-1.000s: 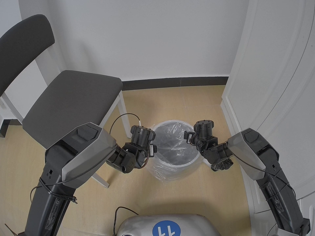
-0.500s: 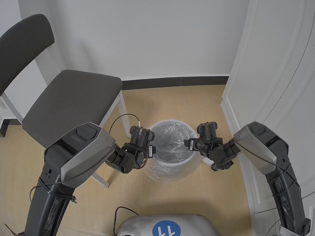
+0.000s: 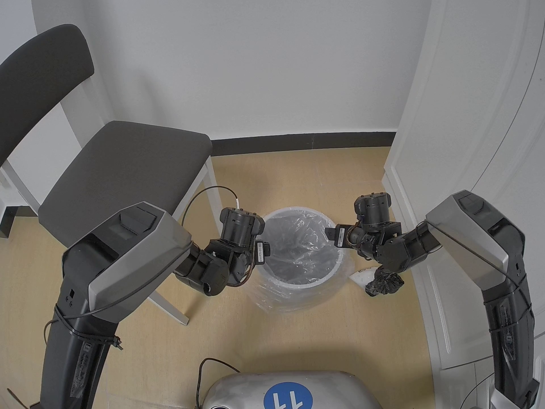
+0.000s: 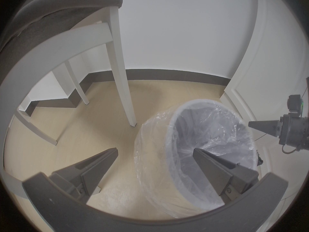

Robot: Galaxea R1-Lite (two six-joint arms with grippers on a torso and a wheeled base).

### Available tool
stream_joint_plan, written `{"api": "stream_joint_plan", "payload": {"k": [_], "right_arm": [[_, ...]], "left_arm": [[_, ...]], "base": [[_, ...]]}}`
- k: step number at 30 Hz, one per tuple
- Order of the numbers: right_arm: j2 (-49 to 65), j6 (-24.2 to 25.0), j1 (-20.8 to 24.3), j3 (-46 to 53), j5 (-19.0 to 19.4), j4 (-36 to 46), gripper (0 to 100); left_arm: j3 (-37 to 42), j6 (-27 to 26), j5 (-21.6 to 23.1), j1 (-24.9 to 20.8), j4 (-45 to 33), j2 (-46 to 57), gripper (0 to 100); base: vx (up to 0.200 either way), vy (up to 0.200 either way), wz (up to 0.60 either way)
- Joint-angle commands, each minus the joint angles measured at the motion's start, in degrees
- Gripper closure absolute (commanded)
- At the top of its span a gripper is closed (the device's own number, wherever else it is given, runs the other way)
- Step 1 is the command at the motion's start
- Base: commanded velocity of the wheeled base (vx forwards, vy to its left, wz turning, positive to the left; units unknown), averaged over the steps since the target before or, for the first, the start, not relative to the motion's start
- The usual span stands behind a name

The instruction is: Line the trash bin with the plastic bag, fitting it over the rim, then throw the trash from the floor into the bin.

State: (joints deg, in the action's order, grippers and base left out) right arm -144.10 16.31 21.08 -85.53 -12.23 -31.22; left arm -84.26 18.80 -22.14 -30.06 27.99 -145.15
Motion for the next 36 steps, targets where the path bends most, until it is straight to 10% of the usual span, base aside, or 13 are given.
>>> {"api": "stream_joint_plan", "payload": {"k": [1,17,36], "right_arm": [[6.6,-0.5,-0.6,4.1,0.1,2.0,0],[13.1,-5.1,-11.1,16.9,2.6,2.9,0],[-8.6,-1.8,-17.3,-2.4,9.2,12.2,0]], "left_arm": [[2.4,-0.2,0.6,0.1,0.9,4.1,0],[25.6,-11.2,6.8,-3.1,20.3,21.1,0],[36.6,-18.2,7.1,-5.0,24.6,40.9,0]], "base": [[0.000,0.000,0.00],[0.000,0.000,0.00],[0.000,0.000,0.00]]}}
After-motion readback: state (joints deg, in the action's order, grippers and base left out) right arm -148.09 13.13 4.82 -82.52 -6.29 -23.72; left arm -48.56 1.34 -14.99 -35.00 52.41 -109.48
